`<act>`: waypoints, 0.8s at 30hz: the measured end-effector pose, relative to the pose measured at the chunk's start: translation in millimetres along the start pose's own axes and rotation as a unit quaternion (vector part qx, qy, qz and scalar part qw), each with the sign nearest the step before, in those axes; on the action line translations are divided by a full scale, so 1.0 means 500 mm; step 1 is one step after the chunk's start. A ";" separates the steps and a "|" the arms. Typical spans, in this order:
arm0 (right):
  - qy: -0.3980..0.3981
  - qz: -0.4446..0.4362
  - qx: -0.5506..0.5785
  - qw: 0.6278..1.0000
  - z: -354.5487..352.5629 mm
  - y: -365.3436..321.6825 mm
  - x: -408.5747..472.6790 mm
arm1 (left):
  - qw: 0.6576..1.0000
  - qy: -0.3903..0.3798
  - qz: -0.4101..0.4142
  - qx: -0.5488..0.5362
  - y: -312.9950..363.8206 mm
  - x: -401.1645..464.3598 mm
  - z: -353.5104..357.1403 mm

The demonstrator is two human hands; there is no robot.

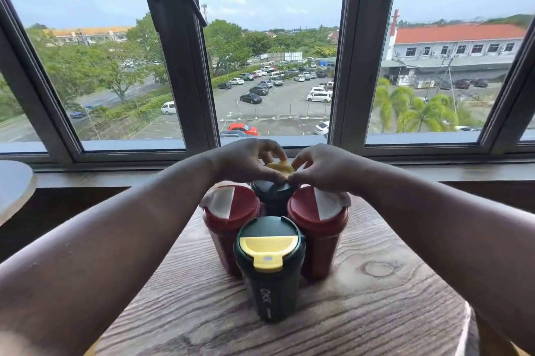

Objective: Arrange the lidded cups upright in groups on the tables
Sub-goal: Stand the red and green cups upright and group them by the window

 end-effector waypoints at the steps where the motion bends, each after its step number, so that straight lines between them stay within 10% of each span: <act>1: -0.001 0.001 0.000 1.000 0.001 0.001 0.004 | 1.000 0.007 -0.004 0.006 -0.002 0.000 -0.001; 18: 0.035 -0.031 0.004 0.999 -0.021 0.013 0.000 | 0.991 0.090 -0.068 0.077 -0.033 -0.056 -0.039; 24: 0.010 -0.033 -0.011 0.999 -0.026 0.043 -0.121 | 0.992 0.120 -0.012 -0.047 -0.064 -0.195 -0.028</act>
Point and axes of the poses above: each hand's wrist, its own x-axis towards the middle knuckle, its own z-axis out of the palm, y = z × x, the point moved 9 cm from there along x, towards the middle knuckle, and after that the axes turned 13 degrees about x, right-handed, at the moved point
